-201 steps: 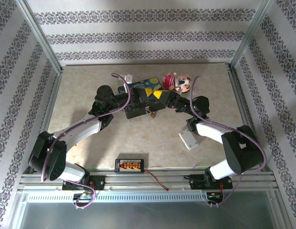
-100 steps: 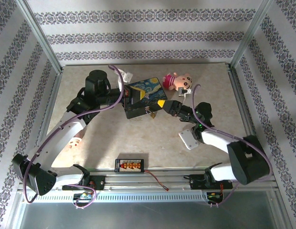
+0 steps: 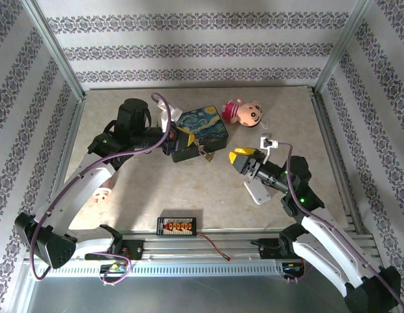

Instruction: Unlock a padlock with a key

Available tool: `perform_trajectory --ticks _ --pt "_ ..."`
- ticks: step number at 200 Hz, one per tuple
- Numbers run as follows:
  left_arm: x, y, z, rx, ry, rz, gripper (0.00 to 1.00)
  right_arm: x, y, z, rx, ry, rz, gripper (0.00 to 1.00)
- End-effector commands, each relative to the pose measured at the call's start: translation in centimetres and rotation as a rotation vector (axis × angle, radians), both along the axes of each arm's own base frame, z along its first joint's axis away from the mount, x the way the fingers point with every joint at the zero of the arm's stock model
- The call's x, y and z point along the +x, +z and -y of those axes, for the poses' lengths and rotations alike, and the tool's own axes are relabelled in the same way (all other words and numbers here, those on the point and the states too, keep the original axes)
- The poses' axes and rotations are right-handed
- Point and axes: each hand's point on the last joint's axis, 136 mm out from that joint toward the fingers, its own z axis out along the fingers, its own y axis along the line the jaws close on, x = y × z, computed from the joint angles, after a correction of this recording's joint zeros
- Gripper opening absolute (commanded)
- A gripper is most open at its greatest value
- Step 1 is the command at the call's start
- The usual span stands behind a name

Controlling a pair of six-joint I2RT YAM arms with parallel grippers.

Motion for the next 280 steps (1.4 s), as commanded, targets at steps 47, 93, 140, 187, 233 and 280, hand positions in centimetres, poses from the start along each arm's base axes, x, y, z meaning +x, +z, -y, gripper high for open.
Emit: perform_trajectory --ticks 47,93,140,187,233,280 --pt "-2.4 -1.9 3.3 0.118 -0.23 0.06 0.0 0.0 -5.1 2.7 -0.306 -0.169 -0.067 0.64" --pt "-3.0 -3.3 4.2 0.147 -0.366 0.074 0.0 0.1 -4.6 2.7 -0.321 -0.172 -0.022 0.66" --pt "-4.0 -3.5 4.6 0.14 -0.483 0.08 0.0 -1.4 -1.7 1.6 -0.23 -0.084 0.12 0.68" --pt "-5.1 -3.5 5.3 0.103 -0.55 0.069 0.0 -4.8 2.1 -1.4 -0.101 0.164 0.222 0.56" --pt "-6.0 -2.6 5.5 0.067 -0.583 0.084 0.0 -6.0 3.9 -3.8 -0.043 0.321 0.235 0.54" --pt "-6.4 -1.5 5.5 0.022 -0.576 0.13 0.0 -6.2 5.0 -5.0 0.006 0.359 0.266 0.49"
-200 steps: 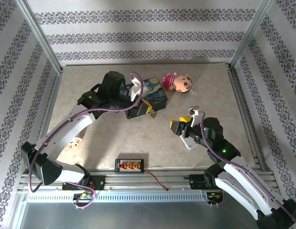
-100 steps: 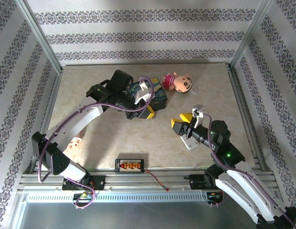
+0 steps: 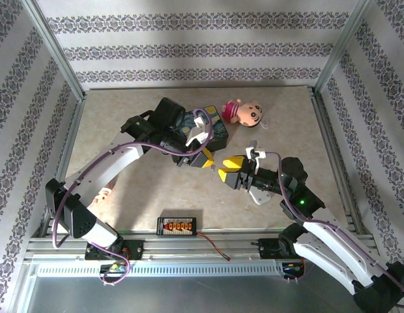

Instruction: Unlock a padlock with a key

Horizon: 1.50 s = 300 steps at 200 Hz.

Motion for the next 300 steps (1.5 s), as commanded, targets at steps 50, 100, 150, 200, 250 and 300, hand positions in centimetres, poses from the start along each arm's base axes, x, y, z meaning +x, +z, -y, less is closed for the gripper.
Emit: perform_trajectory --ticks 50,100,150,200,250,300 --pt "-1.5 2.3 -0.1 -0.092 -0.033 0.046 0.0 -0.8 3.2 -0.9 0.11 0.055 0.07 0.44" --pt "-1.7 2.4 0.0 -0.106 -0.044 0.04 0.0 -0.6 3.3 -1.6 0.101 0.078 0.064 0.39" --pt "-1.6 2.5 0.1 -0.112 -0.041 0.045 0.0 -0.2 2.5 -2.4 0.083 0.095 0.041 0.35" --pt "-1.5 2.5 0.1 -0.118 -0.035 0.044 0.0 -0.3 2.5 -2.3 0.086 0.093 0.042 0.31" --pt "-1.4 2.7 0.2 -0.122 -0.03 0.05 0.0 -0.3 2.5 -2.5 0.084 0.102 0.039 0.3" --pt "-1.2 2.8 0.3 -0.128 -0.025 0.052 0.0 -0.4 2.3 -2.5 0.081 0.111 0.034 0.25"
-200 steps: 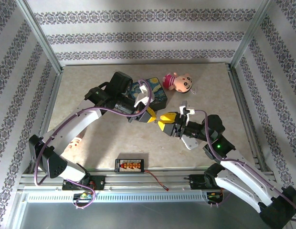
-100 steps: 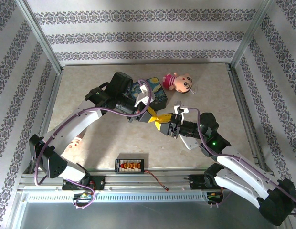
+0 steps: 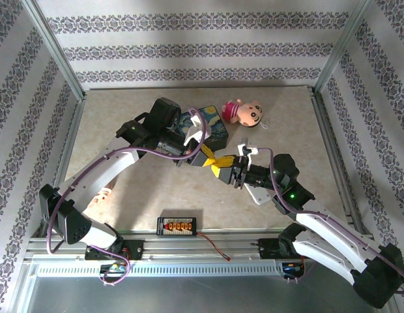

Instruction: Unlock a padlock with a key

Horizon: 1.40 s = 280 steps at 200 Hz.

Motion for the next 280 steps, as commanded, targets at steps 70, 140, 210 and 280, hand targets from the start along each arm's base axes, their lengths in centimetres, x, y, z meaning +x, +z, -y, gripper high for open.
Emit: perform_trajectory --ticks 70,140,210,280 --pt "-0.8 1.3 0.1 -0.046 -0.017 0.026 0.0 -0.7 1.7 0.2 0.038 0.012 0.055 0.06" --pt "0.6 1.8 0.2 -0.063 0.08 0.019 0.51 0.0 1.6 1.6 0.047 -0.087 0.053 0.0" --pt "8.7 2.5 -3.2 -0.043 0.73 -0.076 0.99 1.9 -0.1 3.6 0.001 -0.222 -0.018 0.0" --pt "12.3 -8.7 -10.0 0.399 1.217 -0.246 0.99 7.1 -5.8 6.3 -0.115 -0.394 -0.372 0.0"
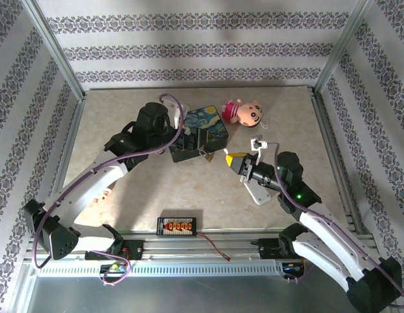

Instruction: Unlock a padlock with a key

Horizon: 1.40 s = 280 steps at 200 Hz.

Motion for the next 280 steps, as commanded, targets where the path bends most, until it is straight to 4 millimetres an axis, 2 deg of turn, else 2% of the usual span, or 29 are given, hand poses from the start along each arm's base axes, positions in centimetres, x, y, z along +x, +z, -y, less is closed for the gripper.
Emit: perform_trajectory --ticks 1,39,53,67,79,85,96,108,117,123,165,187,217,256,280 --pt "0.9 -6.0 -3.9 0.177 0.217 -0.168 0.99 1.6 -1.4 1.1 -0.002 -0.069 -0.146 0.0" --pt "0.0 -12.7 -4.8 0.259 0.294 -0.369 0.99 3.2 -5.9 3.1 -0.102 -0.189 -0.344 0.0" --pt "-0.2 -14.6 -5.3 0.272 0.357 -0.44 1.0 3.3 -7.0 3.2 -0.117 -0.196 -0.386 0.0" --pt "-0.3 -15.7 -5.7 0.29 0.408 -0.493 0.91 3.3 -8.1 3.3 -0.136 -0.2 -0.423 0.0" --pt "-0.2 -15.8 -5.6 0.286 0.424 -0.53 0.83 3.4 -9.0 3.4 -0.154 -0.207 -0.455 0.0" --pt "-0.1 -15.6 -5.2 0.285 0.409 -0.538 0.82 3.5 -9.4 3.4 -0.167 -0.209 -0.471 0.0" --pt "-0.2 -15.2 -4.7 0.294 0.356 -0.543 0.84 3.6 -10.2 3.5 -0.19 -0.21 -0.491 0.0" --pt "0.0 -15.2 -4.8 0.268 0.382 -0.518 0.87 3.9 -11.0 3.5 -0.21 -0.217 -0.506 0.0" --pt "0.2 -15.5 -4.9 0.22 0.393 -0.477 0.93 4.2 -11.6 3.5 -0.225 -0.22 -0.516 0.0" --pt "0.2 -15.5 -5.0 0.184 0.404 -0.452 1.0 4.4 -11.8 3.4 -0.234 -0.219 -0.517 0.0" --pt "-0.3 -14.9 -6.2 -0.06 0.443 -0.374 0.99 6.1 -13.4 2.2 -0.327 -0.191 -0.504 0.0" --pt "-0.4 -15.7 -6.8 -0.078 0.464 -0.404 0.99 7.5 -14.2 1.0 -0.378 -0.161 -0.492 0.0" --pt "-0.4 -17.1 -6.5 -0.095 0.471 -0.439 0.99 9.7 -15.8 -0.3 -0.461 -0.15 -0.461 0.0" --pt "0.0 -19.2 -4.3 -0.136 0.473 -0.508 1.0 11.9 -17.1 -0.5 -0.481 -0.199 -0.454 0.0" --pt "0.6 -20.4 -2.4 -0.096 0.482 -0.478 0.89 12.4 -17.6 0.4 -0.46 -0.232 -0.479 0.0"
